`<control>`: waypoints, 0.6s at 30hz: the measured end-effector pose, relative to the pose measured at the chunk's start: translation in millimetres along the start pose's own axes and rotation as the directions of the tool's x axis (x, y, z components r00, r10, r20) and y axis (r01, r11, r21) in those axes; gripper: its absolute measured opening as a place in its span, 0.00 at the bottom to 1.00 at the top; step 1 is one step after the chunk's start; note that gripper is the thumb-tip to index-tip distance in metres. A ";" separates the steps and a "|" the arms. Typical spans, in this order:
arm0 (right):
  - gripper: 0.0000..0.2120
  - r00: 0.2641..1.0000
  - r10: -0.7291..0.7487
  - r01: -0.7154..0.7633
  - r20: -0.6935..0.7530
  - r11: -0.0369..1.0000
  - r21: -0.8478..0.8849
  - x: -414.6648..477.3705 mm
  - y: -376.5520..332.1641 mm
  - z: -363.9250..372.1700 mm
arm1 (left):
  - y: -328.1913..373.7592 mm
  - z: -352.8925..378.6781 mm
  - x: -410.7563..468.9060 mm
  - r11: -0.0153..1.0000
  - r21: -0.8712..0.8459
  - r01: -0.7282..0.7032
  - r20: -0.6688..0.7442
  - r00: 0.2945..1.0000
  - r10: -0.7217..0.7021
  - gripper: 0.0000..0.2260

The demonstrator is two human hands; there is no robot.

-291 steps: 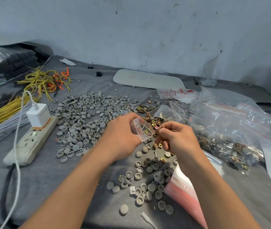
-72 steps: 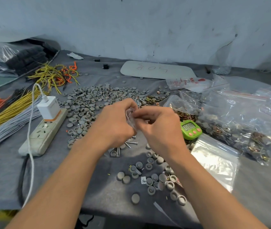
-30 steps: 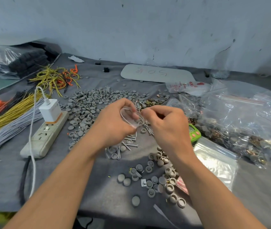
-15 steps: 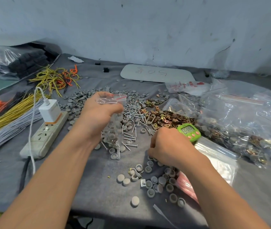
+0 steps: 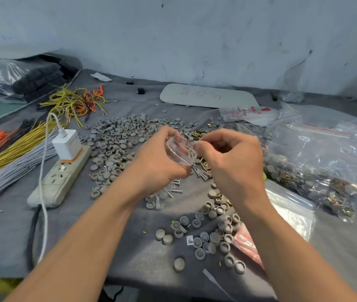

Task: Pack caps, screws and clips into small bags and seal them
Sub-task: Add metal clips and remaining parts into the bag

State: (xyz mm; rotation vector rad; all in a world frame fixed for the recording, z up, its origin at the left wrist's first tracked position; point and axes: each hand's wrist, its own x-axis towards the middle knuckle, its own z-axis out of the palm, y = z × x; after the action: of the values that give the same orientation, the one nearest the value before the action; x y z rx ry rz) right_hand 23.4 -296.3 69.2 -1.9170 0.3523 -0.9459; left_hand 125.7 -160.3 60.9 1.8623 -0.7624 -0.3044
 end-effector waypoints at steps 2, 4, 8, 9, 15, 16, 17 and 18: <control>0.04 0.993 -0.002 0.015 0.116 0.994 -0.110 -5.6 3.3 4.8 | 4.1 5.6 -0.6 0.993 0.109 -0.038 0.038 0.999 0.034 0.26; 0.05 0.973 0.044 0.002 0.227 0.980 -0.198 -9.2 7.0 9.7 | 5.2 6.2 -0.1 0.985 0.161 -0.060 0.052 0.997 0.052 0.25; 0.11 0.966 0.181 -0.174 0.186 0.983 -0.055 -0.7 10.5 5.8 | 2.5 -0.6 -2.3 1.000 0.004 -0.016 0.117 0.993 0.016 0.32; 0.16 0.948 0.233 -0.234 0.216 0.972 -0.023 2.2 11.6 3.2 | 4.0 -4.8 -3.2 0.998 -0.057 0.009 0.180 0.984 0.002 0.38; 0.20 0.729 0.447 -0.407 0.518 0.892 -0.198 -1.4 13.5 -9.5 | 11.9 -40.8 0.6 0.803 -0.568 0.180 0.126 0.983 -0.131 0.33; 0.12 0.761 0.453 -0.396 0.465 0.891 -0.220 -0.4 14.4 -7.7 | 9.9 -44.3 1.8 0.801 -0.565 0.196 0.040 0.977 -0.210 0.24; 0.05 0.797 0.450 -0.388 0.404 0.893 -0.229 0.8 16.2 -5.9 | 6.7 -45.7 2.7 0.832 -0.509 0.219 -0.044 0.959 -0.279 0.16; 0.04 0.821 0.449 -0.389 0.354 0.892 -0.230 2.0 18.5 -4.9 | 2.8 -46.2 3.3 0.886 -0.393 0.247 -0.117 0.942 -0.314 0.14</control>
State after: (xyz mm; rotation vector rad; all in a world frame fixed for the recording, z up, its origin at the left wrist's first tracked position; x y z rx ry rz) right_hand 23.6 -310.1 55.8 -1.9927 0.5852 -0.2282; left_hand 151.8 -129.0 83.0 1.6041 -0.2807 -0.4300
